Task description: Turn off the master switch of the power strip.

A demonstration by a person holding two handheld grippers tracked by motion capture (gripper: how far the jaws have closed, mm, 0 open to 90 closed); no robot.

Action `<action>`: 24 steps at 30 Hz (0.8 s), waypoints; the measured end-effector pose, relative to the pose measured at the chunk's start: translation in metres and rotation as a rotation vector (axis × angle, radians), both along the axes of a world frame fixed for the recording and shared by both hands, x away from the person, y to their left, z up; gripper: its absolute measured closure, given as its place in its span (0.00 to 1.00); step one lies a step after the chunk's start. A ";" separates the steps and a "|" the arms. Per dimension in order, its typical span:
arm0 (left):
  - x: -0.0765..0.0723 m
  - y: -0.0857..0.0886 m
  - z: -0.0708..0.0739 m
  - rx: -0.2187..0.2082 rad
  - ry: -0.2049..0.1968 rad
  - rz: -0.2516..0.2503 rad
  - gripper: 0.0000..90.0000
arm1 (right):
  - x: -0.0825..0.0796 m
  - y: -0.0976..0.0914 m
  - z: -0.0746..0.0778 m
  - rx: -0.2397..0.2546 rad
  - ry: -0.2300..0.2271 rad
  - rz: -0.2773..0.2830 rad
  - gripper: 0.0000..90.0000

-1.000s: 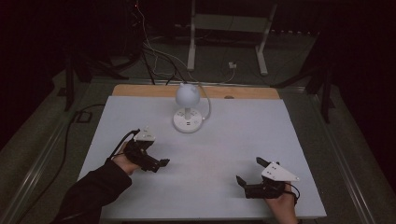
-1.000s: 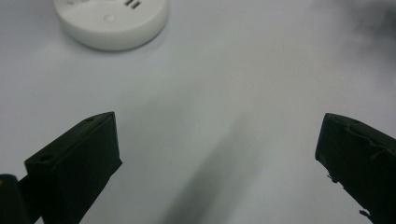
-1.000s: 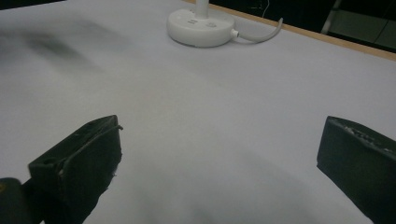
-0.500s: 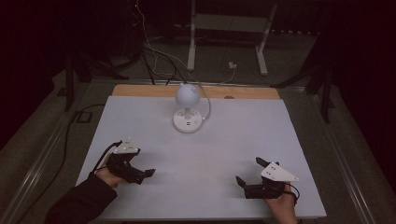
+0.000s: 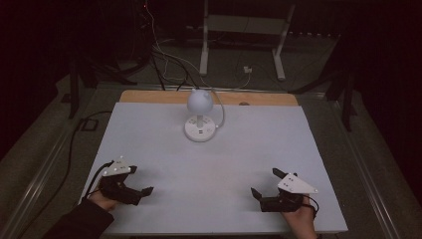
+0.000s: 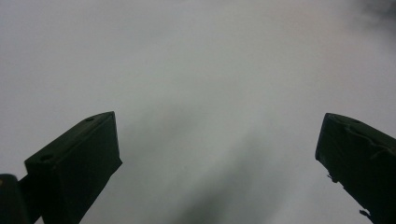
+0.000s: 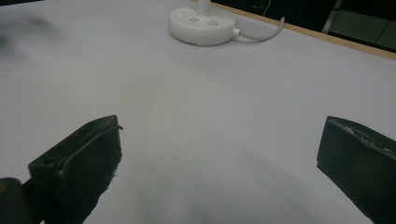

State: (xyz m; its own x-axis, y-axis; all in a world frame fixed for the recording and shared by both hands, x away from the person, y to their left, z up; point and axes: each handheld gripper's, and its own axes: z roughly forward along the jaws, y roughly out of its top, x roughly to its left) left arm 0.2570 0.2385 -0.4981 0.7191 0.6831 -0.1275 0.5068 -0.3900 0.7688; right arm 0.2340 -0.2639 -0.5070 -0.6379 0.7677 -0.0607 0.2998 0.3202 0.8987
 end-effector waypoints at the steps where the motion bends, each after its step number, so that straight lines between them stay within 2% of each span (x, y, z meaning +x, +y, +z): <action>1: -0.001 0.002 -0.001 0.002 -0.005 0.002 0.00 | 0.000 0.000 0.000 0.000 0.000 0.001 0.00; 9: -0.016 0.010 -0.013 0.037 -0.028 0.035 0.00 | 0.000 0.000 0.000 -0.004 0.001 0.003 0.00; 15: -0.023 0.017 -0.021 0.024 -0.035 0.078 0.00 | 0.001 0.000 -0.001 -0.008 0.002 0.007 0.00; 17: -0.024 0.019 -0.023 0.025 -0.034 0.085 0.00 | 0.001 0.000 -0.001 -0.010 0.005 0.010 0.00; 24: -0.021 0.016 -0.023 0.030 -0.081 0.092 0.00 | 0.001 0.001 -0.002 -0.008 0.007 0.016 0.00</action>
